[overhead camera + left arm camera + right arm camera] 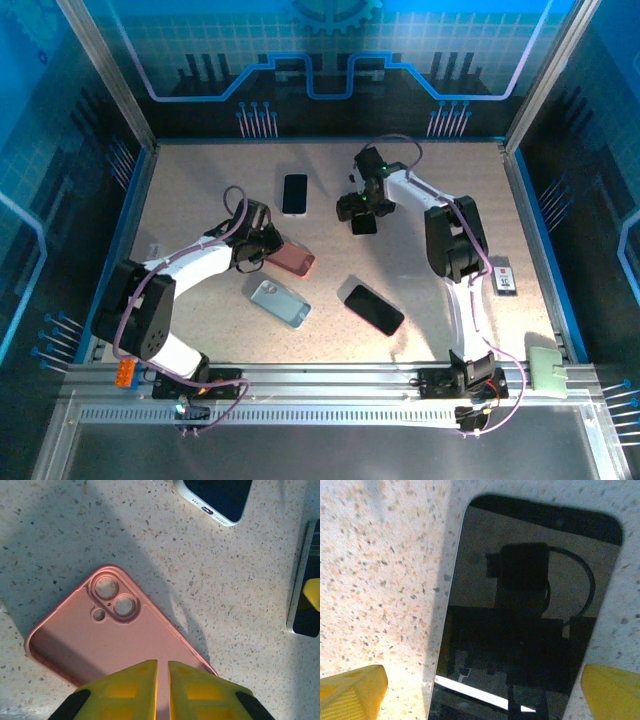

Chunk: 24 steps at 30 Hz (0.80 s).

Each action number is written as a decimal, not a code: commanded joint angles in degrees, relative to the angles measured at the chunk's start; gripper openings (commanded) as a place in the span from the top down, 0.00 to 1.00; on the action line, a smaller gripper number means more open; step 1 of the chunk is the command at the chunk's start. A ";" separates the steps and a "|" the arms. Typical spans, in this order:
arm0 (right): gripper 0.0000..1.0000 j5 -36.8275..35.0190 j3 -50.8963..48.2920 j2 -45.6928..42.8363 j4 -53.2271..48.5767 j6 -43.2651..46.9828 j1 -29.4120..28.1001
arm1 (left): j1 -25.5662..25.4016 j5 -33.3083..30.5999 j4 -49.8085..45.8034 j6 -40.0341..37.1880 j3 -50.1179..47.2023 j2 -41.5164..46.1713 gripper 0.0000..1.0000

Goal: Put the phone into the phone case

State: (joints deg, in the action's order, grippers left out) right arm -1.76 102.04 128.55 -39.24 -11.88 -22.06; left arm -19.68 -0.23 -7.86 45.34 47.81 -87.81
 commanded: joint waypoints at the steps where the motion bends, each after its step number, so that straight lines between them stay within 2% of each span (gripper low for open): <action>1: 0.01 -3.64 2.37 2.01 -2.82 0.37 -0.42 | -0.27 -0.38 1.00 0.62 -0.08 -0.81 0.86; 10: 0.17 -5.69 3.93 4.50 -4.14 -0.60 -0.79 | -0.27 -0.64 0.70 0.23 -0.16 -0.70 0.86; 14: 0.21 -6.00 4.53 6.91 -4.53 -0.69 -1.22 | -0.22 -0.84 0.70 0.25 -0.35 -0.37 0.86; 21: 0.51 -6.10 1.39 5.05 -2.56 -0.09 -1.49 | -0.27 -0.86 0.50 0.36 -0.34 0.35 0.86; 24: 0.51 -5.77 -0.71 1.27 -1.39 0.90 -1.51 | -0.43 -0.69 0.85 0.67 -0.35 0.71 0.86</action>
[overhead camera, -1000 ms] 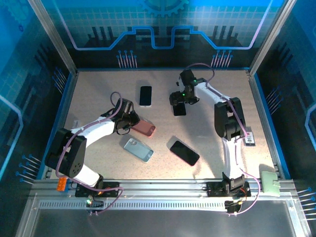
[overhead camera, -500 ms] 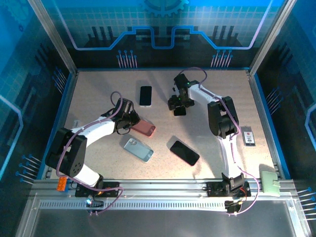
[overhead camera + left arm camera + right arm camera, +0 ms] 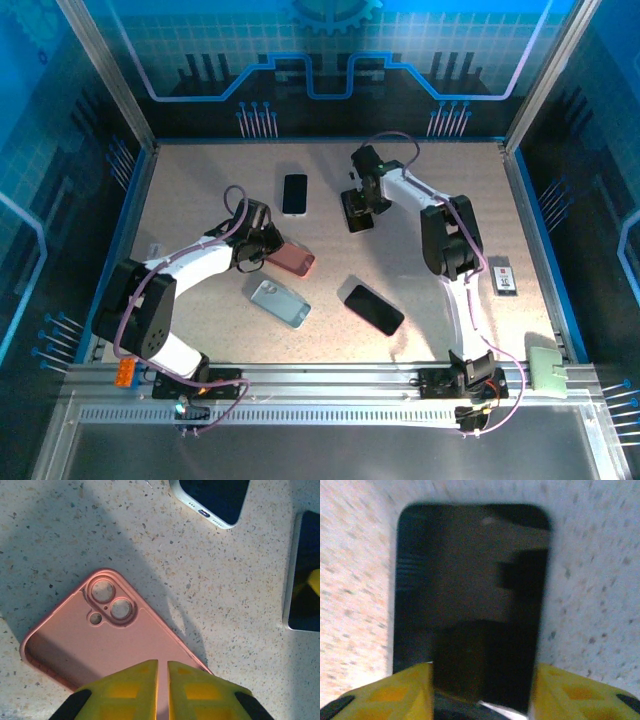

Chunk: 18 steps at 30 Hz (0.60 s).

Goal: Put the phone into the phone case

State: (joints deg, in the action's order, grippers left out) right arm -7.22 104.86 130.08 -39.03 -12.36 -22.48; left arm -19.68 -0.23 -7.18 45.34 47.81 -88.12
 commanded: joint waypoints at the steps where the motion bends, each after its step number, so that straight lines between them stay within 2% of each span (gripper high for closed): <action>1: 0.51 0.10 -4.18 -1.12 -1.34 1.90 -1.06 | -0.52 -0.73 0.28 0.84 -0.35 1.10 0.86; 5: 0.47 1.97 -6.52 -4.69 -0.80 3.50 -0.90 | -1.39 -0.82 0.61 0.89 0.15 0.98 0.86; 7: 0.38 3.00 -6.84 -5.28 -1.04 3.99 -0.75 | -1.75 -0.98 0.65 0.98 0.26 0.82 0.86; 9: 0.23 3.35 -6.71 -5.28 -1.23 4.16 -0.73 | -2.09 -1.06 0.98 1.14 0.17 0.90 0.86; 11: 0.16 3.68 -6.47 -5.10 -1.06 3.93 -0.72 | -2.16 -1.04 0.87 1.18 0.10 0.85 0.86; 18: 0.09 4.84 -3.28 -3.93 -0.87 2.56 -0.99 | -2.34 -1.44 0.70 1.15 -0.65 1.59 0.85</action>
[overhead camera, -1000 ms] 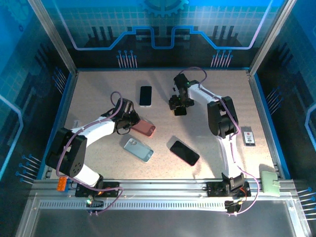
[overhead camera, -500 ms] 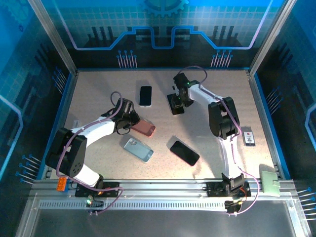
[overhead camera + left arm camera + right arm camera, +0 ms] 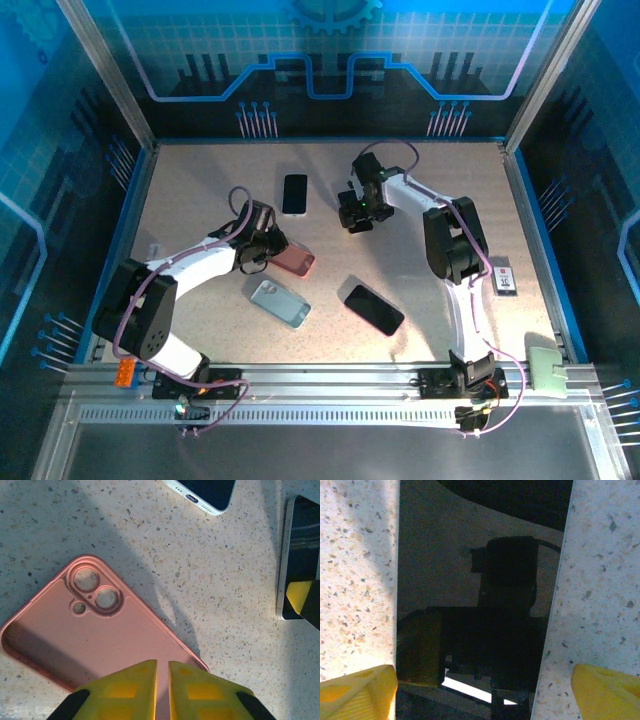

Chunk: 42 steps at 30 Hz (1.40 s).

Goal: Put the phone into the phone case

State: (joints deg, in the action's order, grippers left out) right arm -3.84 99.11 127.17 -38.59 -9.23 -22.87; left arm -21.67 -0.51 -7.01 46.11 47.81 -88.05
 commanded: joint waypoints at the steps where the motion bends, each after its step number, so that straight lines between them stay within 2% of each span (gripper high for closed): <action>1: 0.08 1.69 3.20 -0.67 -1.32 -0.82 -0.63 | -0.35 -1.16 0.46 0.39 -0.66 1.49 0.85; 13: 0.07 1.93 13.08 7.50 -6.14 -3.07 -0.86 | -0.30 -1.07 0.16 -0.40 0.83 -0.69 0.85; 22: 0.04 0.64 12.45 9.04 -6.33 -3.68 -1.15 | -0.26 -0.70 0.41 -0.84 1.70 -2.29 0.86; 26: 0.07 -0.11 12.34 9.84 -6.71 -4.31 -1.29 | -0.23 -0.48 0.46 -0.92 1.82 -2.39 0.86; 32: 0.16 -0.99 11.94 10.71 -7.38 -4.57 -1.47 | -0.30 -0.80 0.08 -1.01 1.60 -1.80 0.86; 35: 0.17 -2.57 11.55 10.80 -7.81 -4.11 -1.81 | -0.30 -0.98 0.07 -0.96 1.32 -1.43 0.86; 37: 0.15 -4.56 11.53 11.08 -8.28 -3.27 -2.31 | -0.25 -0.91 0.30 -0.89 1.16 -1.27 0.86; 42: 0.11 -4.09 10.41 11.36 -8.08 -3.51 -2.53 | -0.27 -0.81 0.82 -0.11 0.50 -0.91 0.86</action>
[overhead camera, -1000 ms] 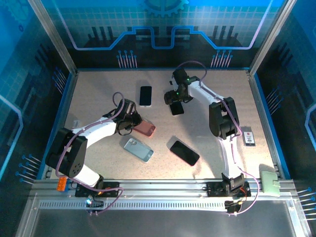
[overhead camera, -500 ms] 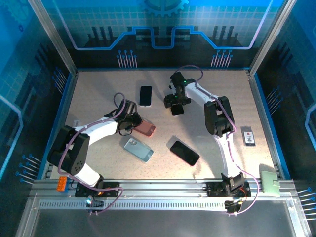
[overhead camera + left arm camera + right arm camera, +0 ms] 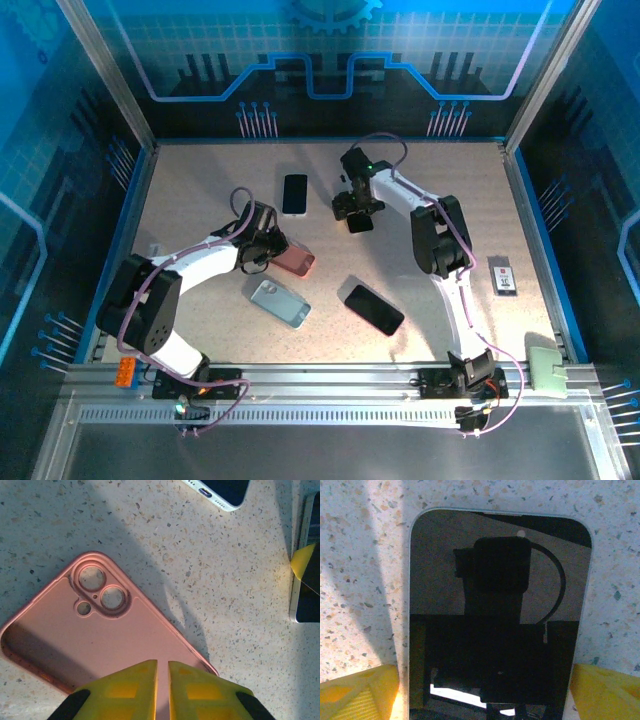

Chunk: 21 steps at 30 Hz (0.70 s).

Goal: Put the phone into the phone case

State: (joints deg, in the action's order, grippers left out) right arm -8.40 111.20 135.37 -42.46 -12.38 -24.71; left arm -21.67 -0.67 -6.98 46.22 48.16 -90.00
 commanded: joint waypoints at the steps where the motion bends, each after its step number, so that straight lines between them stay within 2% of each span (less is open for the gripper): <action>1: 0.11 0.49 -1.77 3.28 -4.30 -0.45 -0.70 | -0.28 -0.65 0.80 -0.16 -0.06 1.21 0.86; 8: 0.21 -1.61 -1.48 4.89 -5.53 0.28 -1.10 | -0.26 -1.27 0.35 -0.25 -0.57 2.45 0.86; 12: 0.31 -3.61 -1.86 4.91 -5.76 1.04 -1.54 | -0.30 -1.29 0.47 -0.02 -0.88 2.83 0.86; 17: 0.32 -3.48 -4.75 0.95 -3.32 1.60 -1.46 | -0.63 -1.32 0.47 -0.42 -0.62 3.28 0.84; 21: 0.32 0.27 -6.47 -3.94 -2.38 3.29 -1.13 | -1.47 -1.57 -0.30 -1.74 1.22 3.07 0.79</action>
State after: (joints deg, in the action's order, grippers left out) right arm -9.98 107.50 133.23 -39.79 -11.73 -25.34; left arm -22.48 -1.32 -7.01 46.00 48.12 -88.38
